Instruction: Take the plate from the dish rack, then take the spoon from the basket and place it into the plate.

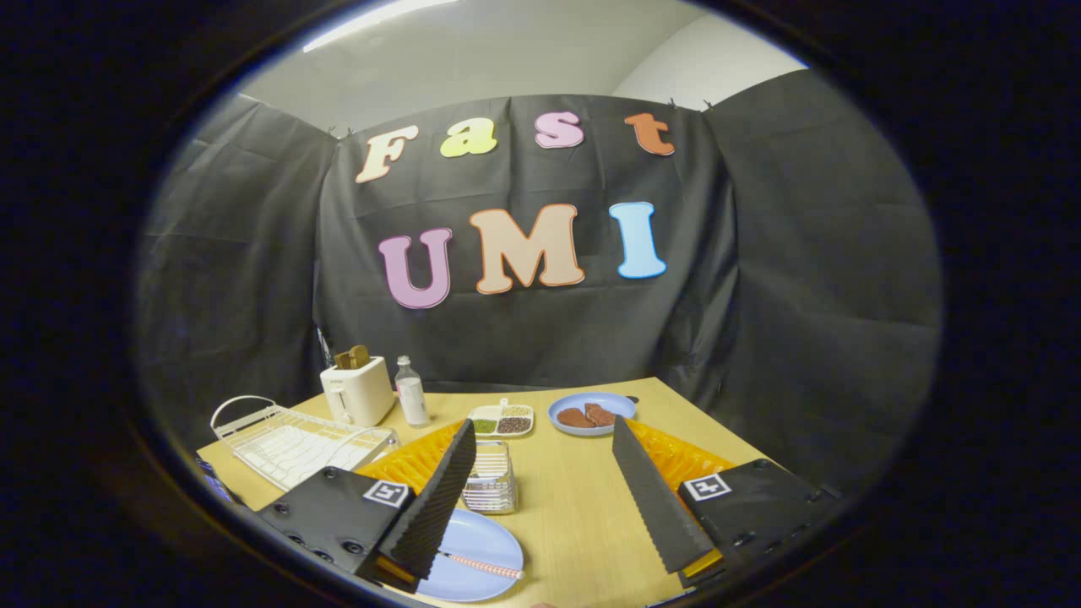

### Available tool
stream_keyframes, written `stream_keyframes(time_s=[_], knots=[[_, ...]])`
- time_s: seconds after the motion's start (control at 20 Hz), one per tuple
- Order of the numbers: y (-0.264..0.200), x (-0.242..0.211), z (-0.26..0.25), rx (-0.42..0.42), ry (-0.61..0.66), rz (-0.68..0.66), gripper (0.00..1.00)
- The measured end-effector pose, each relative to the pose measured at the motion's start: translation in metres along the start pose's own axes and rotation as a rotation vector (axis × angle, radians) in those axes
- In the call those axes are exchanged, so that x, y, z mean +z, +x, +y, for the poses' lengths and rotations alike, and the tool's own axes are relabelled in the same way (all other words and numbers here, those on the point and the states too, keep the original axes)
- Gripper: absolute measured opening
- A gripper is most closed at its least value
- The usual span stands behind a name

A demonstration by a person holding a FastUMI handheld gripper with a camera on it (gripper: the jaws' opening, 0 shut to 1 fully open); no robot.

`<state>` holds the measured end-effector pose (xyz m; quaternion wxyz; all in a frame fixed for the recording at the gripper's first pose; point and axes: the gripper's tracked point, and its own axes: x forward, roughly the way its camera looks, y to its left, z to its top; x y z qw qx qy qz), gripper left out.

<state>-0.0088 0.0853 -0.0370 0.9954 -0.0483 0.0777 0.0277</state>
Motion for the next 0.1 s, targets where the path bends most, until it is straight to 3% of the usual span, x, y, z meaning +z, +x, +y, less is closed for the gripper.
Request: stream_keyframes(time_s=[0.1], knots=[[0.0006,-0.0021,0.0077,0.018,0.0,0.004,1.0]])
